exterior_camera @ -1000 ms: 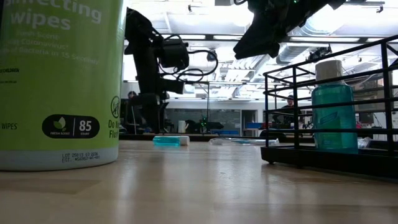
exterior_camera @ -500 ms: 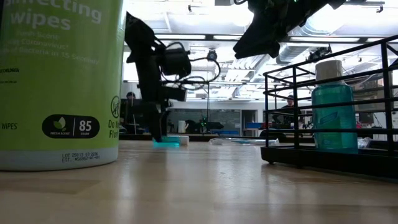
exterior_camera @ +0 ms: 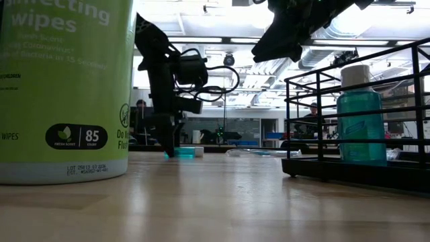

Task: Pick & Place toothbrushing station
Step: Put the blue mouthwash into the black mesh organizer

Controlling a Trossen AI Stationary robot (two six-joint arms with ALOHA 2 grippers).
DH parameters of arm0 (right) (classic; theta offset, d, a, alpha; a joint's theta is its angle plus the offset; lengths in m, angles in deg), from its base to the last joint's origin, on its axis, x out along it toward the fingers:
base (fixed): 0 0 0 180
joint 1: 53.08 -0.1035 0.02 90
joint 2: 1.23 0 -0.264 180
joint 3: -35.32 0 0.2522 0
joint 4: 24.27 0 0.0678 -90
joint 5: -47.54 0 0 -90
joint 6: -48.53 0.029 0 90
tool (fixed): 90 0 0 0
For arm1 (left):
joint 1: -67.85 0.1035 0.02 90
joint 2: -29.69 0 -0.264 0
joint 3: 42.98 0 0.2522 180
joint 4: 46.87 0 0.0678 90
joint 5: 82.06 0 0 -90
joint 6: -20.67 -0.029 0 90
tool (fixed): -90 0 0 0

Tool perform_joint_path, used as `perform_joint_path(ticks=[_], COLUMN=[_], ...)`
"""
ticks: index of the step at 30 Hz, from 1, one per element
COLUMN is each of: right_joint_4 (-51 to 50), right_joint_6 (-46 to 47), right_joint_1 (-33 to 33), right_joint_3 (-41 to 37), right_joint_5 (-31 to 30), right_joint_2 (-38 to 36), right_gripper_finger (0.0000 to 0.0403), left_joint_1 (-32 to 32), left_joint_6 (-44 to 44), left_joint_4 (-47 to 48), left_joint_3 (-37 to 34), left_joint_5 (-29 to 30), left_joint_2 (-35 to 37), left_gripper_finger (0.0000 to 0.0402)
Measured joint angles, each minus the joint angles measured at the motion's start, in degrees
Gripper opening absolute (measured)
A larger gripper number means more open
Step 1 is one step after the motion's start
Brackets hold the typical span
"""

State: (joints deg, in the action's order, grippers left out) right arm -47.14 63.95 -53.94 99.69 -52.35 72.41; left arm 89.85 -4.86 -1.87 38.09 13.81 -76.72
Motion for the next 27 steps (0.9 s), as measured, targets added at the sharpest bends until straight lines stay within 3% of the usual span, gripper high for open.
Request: perform_joint_path(ticks=[13, 27], right_joint_4=[0.0, -0.1], right_joint_6=[1.0, 1.0], right_joint_1=[0.0, 0.0], right_joint_3=[0.0, 0.0], right_joint_5=[0.0, 0.0], right_joint_2=[0.0, 0.0], right_gripper_finger=[0.0127, 0.0127], left_joint_1=[-0.1, -0.8], left_joint_6=[3.7, 4.6], left_joint_4=[-0.2, 0.2], left_joint_3=[-0.1, 0.1], left_joint_5=[0.4, 0.9], left_joint_2=[0.0, 0.0], left_gripper_finger=[0.0138, 0.0129])
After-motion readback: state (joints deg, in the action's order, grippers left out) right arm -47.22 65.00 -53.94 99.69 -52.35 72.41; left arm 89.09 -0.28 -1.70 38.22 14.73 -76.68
